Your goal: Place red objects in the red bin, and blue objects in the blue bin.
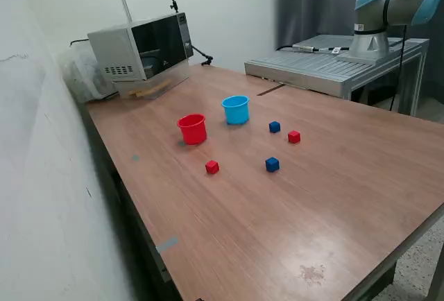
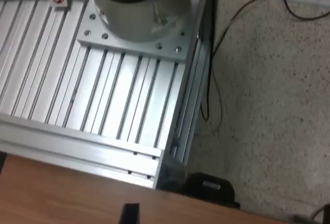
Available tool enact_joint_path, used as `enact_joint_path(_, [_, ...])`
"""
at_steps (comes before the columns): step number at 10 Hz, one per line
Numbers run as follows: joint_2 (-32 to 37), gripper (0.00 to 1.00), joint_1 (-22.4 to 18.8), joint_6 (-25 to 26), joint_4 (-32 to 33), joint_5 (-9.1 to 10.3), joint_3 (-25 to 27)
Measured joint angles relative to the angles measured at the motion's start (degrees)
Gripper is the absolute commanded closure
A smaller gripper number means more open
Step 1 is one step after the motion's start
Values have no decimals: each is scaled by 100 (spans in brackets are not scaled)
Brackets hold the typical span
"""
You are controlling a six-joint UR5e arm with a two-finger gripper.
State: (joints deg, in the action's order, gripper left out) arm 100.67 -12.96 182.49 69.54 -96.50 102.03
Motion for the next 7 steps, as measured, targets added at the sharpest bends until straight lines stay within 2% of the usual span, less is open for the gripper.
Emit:
enact_joint_path(4, [-79,0,-6,12,1278,2,-269])
enact_joint_path(7, [-365,0,1,5,1723,-24,-537])
